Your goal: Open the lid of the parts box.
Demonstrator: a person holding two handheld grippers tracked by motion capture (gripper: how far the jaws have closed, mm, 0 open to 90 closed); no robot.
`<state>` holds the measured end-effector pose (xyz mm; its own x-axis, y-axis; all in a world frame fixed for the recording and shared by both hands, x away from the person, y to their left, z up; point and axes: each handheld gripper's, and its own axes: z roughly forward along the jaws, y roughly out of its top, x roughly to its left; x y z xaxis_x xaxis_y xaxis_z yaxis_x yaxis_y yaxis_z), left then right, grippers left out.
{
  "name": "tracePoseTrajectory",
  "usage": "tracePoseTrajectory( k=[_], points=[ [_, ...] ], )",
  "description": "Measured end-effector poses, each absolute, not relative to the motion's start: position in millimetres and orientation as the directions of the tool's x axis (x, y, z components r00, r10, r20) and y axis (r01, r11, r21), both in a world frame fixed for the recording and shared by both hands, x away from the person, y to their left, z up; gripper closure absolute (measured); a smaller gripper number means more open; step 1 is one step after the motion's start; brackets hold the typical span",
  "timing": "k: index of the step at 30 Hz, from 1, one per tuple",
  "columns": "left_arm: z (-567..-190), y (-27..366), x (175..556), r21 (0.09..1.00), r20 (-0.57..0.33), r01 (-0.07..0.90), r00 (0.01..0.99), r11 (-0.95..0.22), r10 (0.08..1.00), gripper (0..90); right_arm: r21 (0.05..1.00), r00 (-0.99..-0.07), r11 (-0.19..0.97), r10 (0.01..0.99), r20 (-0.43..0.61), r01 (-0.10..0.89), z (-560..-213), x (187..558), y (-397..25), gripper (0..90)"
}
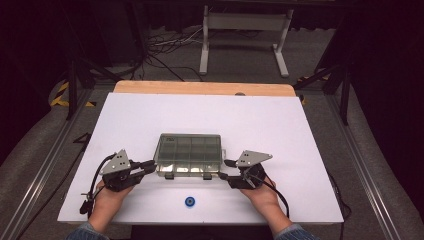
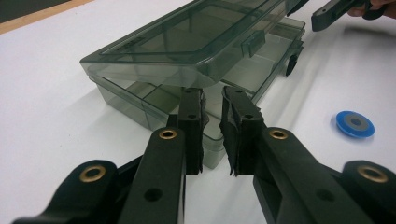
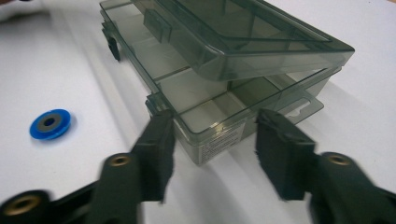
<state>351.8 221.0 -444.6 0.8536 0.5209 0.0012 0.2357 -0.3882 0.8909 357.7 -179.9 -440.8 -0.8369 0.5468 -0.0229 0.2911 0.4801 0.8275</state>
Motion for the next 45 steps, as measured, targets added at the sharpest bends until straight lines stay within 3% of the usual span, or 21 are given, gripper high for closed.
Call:
tracePoseTrajectory(
  k=[3,19,34,45],
  points=[
    [-445,221,353,0.894,-0.003,0.234,0.856,-0.382,0.517,77.3,0.814,-0.816,0.513,0.571,-0.085,0.274,-436,360,-174,36.0],
    [-445,220,352,0.888,-0.017,0.239,0.871,-0.392,0.492,73.8,0.813,-0.796,0.532,0.586,-0.152,0.236,-416,373,-162,33.0],
    [-448,214,351,0.873,-0.066,0.252,0.909,-0.417,0.411,49.6,0.82,-0.813,0.528,0.564,-0.147,0.218,-391,389,-161,32.3],
    [-450,210,351,0.861,-0.075,0.256,0.918,-0.439,0.389,45.8,0.831,-0.808,0.515,0.57,-0.148,0.212,-380,405,-159,32.1]
  ],
)
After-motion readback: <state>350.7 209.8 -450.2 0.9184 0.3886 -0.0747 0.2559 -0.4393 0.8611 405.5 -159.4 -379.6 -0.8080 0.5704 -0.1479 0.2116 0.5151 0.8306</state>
